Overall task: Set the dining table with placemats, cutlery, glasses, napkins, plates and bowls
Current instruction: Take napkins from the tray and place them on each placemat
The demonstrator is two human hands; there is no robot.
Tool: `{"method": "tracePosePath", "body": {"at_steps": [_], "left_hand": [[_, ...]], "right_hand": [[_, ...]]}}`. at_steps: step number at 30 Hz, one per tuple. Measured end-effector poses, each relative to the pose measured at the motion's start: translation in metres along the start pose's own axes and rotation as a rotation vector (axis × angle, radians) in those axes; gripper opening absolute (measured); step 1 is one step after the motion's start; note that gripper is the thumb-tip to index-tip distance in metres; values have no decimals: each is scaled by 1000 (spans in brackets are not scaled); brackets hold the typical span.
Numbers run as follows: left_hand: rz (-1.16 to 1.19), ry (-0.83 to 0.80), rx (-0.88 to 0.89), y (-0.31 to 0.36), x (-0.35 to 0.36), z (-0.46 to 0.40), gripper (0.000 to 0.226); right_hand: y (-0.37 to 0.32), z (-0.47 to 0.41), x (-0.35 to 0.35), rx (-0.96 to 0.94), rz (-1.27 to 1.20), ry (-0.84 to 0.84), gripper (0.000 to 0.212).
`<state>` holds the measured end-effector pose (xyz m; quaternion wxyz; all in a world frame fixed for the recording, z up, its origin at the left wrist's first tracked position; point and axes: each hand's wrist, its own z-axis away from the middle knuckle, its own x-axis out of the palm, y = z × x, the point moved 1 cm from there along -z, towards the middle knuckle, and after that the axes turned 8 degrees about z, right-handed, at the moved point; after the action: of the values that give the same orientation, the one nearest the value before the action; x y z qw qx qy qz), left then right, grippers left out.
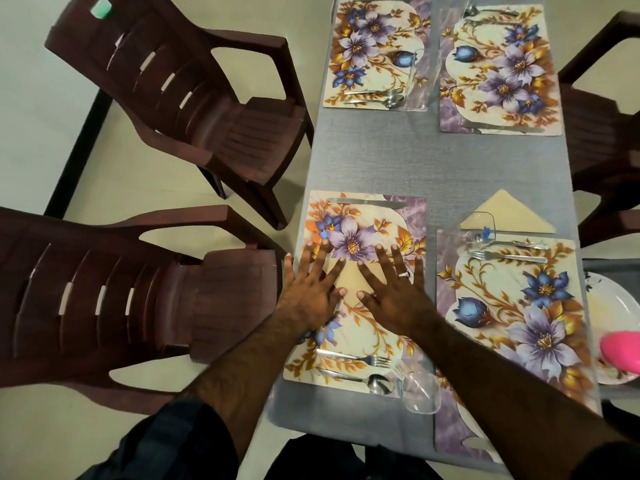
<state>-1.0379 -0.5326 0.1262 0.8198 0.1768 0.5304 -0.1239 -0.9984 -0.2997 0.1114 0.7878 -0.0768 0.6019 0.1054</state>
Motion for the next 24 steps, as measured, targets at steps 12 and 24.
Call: {"method": "tracePosePath", "body": {"at_steps": [12,24], "left_hand": [[69,62,-139,-30,-6,19,88],[-57,36,55,1,-4,-1,69]], "right_hand": [[37,36,8,191,13,20,82],[-6,-4,-3,20,24,-25,74]]}}
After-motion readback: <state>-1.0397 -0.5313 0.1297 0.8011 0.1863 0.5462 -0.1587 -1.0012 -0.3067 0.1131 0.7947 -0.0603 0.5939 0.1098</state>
